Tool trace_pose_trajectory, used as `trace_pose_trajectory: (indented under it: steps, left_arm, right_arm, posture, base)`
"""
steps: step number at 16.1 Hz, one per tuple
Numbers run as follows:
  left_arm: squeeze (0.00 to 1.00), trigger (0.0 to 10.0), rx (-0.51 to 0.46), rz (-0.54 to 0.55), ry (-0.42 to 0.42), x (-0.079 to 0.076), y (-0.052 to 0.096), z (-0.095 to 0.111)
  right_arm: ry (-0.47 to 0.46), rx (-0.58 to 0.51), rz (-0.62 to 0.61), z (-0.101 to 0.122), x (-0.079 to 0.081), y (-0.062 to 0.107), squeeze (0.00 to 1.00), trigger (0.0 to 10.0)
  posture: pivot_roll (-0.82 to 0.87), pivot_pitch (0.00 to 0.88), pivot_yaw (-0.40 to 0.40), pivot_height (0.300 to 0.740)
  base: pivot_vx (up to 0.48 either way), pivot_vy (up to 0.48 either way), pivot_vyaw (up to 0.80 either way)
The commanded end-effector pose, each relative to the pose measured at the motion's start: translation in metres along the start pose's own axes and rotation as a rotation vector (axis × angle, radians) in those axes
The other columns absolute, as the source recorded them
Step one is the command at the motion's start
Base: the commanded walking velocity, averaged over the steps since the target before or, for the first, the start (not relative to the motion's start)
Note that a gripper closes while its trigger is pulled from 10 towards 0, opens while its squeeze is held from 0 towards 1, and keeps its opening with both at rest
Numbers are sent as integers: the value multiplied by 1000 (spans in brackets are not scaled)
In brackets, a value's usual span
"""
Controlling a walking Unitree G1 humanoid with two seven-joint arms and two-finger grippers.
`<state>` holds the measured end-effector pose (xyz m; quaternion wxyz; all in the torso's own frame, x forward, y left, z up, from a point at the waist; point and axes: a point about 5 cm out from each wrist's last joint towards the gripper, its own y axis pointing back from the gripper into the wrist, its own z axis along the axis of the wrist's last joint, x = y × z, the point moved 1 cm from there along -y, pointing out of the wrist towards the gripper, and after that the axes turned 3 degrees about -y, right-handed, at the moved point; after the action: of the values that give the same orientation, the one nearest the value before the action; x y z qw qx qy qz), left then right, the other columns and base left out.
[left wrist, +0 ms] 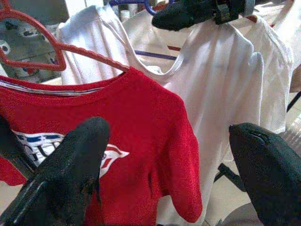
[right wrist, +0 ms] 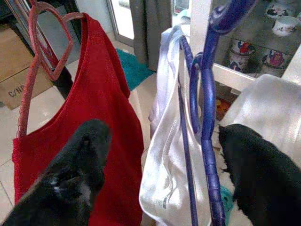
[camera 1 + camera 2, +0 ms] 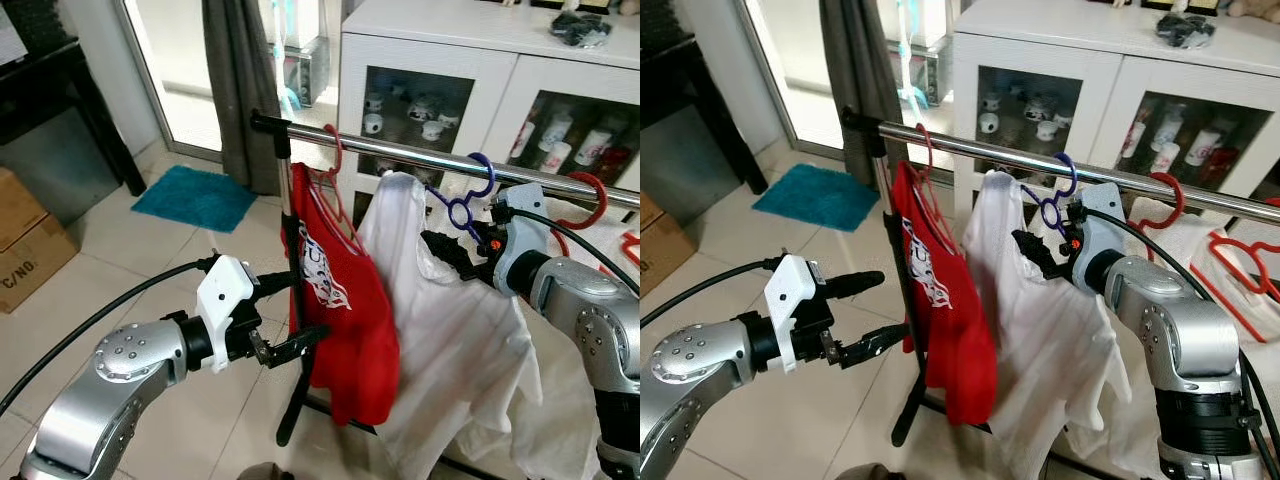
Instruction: Hang hanger
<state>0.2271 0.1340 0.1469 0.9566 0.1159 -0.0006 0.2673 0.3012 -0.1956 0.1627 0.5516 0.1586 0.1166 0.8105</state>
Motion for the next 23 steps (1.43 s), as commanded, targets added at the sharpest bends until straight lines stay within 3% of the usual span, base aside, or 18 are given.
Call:
trace_pose_trajectory:
  steps: [1, 14, 21, 23]
  left_arm:
    - [0, 10000, -7, -13, -22, -1, 2, 6]
    - [0, 10000, 15, -10, -25, -5, 3, 4]
    - [0, 10000, -17, -5, 30, -4, -6, 7]
    - [0, 10000, -39, 8, 11, -4, -11, 10]
  right_arm:
    - [-17, -33, -6, 8, -3, -1, 0, 0]
    - [40, -30, -50, 14, -7, -9, 0, 0]
    - [32, -41, -59, 18, -8, -5, 0, 0]
    - [29, -47, -63, 18, -9, -3, 0, 0]
  posture:
    - [62, 0, 21, 740]
    - [76, 0, 18, 740]
    - [58, 0, 18, 740]
    - [58, 0, 27, 740]
  base:
    - [0, 0, 0]
    - [0, 0, 0]
    - [0, 0, 0]
    - [0, 0, 0]
